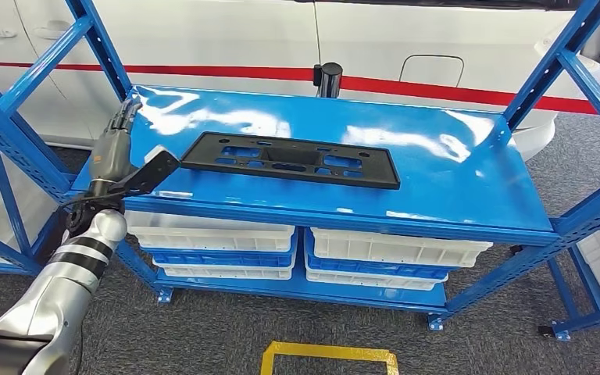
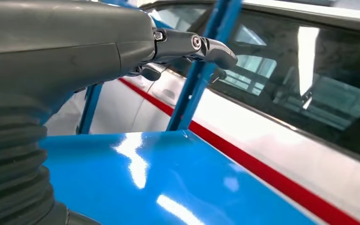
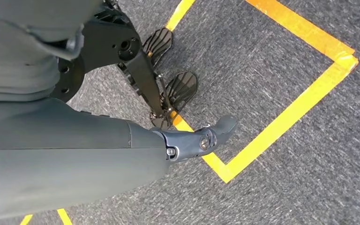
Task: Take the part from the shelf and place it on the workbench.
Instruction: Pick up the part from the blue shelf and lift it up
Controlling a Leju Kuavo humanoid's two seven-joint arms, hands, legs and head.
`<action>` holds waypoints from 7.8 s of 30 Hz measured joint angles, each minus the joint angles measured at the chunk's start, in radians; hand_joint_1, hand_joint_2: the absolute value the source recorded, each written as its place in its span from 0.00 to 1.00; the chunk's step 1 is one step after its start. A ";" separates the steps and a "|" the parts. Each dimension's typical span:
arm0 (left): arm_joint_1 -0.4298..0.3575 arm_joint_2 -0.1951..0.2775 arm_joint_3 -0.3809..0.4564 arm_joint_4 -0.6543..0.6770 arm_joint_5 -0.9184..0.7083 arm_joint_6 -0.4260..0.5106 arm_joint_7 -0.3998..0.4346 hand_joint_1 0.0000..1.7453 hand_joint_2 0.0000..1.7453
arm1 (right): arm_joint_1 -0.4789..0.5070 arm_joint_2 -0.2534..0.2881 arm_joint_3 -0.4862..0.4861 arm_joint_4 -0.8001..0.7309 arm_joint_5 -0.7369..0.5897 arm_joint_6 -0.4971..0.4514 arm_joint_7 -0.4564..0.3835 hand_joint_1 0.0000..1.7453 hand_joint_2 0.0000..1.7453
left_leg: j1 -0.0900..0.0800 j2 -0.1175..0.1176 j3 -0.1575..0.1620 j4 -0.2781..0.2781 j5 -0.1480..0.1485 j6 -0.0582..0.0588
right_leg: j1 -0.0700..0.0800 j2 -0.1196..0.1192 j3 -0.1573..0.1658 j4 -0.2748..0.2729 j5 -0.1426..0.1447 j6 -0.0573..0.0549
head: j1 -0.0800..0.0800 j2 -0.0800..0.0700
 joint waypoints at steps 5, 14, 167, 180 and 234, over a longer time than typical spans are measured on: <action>-0.052 -0.025 -0.094 0.083 -0.121 0.021 0.058 0.00 1.00 | -0.009 0.000 0.011 0.000 0.018 0.006 0.006 0.00 0.00 | 0.000 0.000 0.000 0.000 0.000 0.000 | 0.000 0.000 0.001 0.000 0.000 0.000 | 0.000 0.000; -0.135 -0.098 -0.256 0.223 -0.338 0.045 0.159 0.00 1.00 | -0.024 0.002 0.029 0.002 0.051 0.015 0.023 0.00 0.00 | 0.000 0.000 0.000 0.001 0.002 0.000 | 0.000 0.000 0.010 0.000 0.002 0.003 | 0.000 0.000; -0.242 -0.261 -0.358 0.474 -0.455 0.106 0.141 1.00 1.00 | -0.064 0.012 0.041 0.006 0.131 0.032 0.035 0.00 0.00 | -0.001 -0.001 -0.001 0.001 0.002 0.001 | 0.000 0.000 0.010 0.001 0.002 0.003 | 0.000 0.000; -0.242 -0.261 -0.351 0.475 -0.446 0.103 0.136 1.00 1.00 | -0.064 0.012 0.041 0.006 0.132 0.033 0.033 0.00 0.00 | -0.001 -0.001 -0.001 0.001 0.002 0.001 | 0.000 0.000 0.010 0.001 0.002 0.003 | 0.000 0.000; -0.049 -0.276 -0.086 -0.028 -0.462 0.148 -0.127 1.00 1.00 | -0.054 0.027 -0.002 0.006 0.136 0.044 0.005 0.00 0.00 | -0.001 -0.001 -0.002 0.001 0.002 0.001 | 0.000 0.000 0.009 0.001 0.002 0.003 | 0.000 0.000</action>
